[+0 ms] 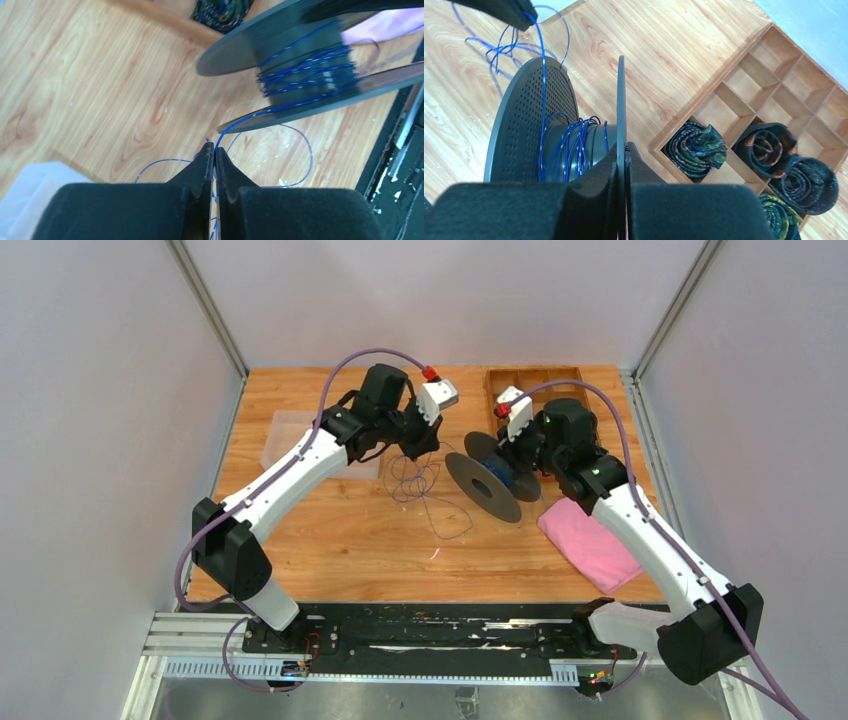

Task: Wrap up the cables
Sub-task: Wrap the cable around the cable reel.

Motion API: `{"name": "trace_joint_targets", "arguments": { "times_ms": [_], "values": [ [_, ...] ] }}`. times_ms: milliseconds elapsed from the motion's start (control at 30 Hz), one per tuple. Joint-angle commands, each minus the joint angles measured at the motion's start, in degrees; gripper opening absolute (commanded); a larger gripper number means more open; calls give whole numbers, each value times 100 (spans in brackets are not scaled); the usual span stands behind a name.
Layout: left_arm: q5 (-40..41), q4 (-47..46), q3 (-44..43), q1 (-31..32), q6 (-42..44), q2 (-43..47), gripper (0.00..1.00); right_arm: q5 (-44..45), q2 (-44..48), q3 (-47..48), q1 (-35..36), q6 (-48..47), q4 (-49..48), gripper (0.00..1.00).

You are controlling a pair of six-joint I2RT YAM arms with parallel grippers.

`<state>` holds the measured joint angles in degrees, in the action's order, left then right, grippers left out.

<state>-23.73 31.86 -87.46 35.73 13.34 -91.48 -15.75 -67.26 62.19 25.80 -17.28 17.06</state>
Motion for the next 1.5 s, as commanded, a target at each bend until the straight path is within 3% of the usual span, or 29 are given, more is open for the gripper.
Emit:
{"name": "trace_joint_targets", "arguments": {
  "times_ms": [0, 367, 1000, 1100, 1467],
  "values": [
    [263, -247, 247, -154, -11, 145, 8, -511, 72, 400, -53, 248, 10, 1],
    [116, -544, 487, -493, -167, 45, 10, -721, 20, 764, -176, 576, 144, 1],
    [-190, -1153, 1181, -546, -542, -119, 13, -837, -110, 1490, -412, 1192, 355, 1],
    [-353, -1567, 1455, -686, -843, -23, 21, -769, -112, 1636, -497, 1296, 437, 1],
    [-1667, -3287, 2596, -1065, -1766, 166, 82, -757, -219, 2167, -524, 1510, 708, 1]
  ]
}}
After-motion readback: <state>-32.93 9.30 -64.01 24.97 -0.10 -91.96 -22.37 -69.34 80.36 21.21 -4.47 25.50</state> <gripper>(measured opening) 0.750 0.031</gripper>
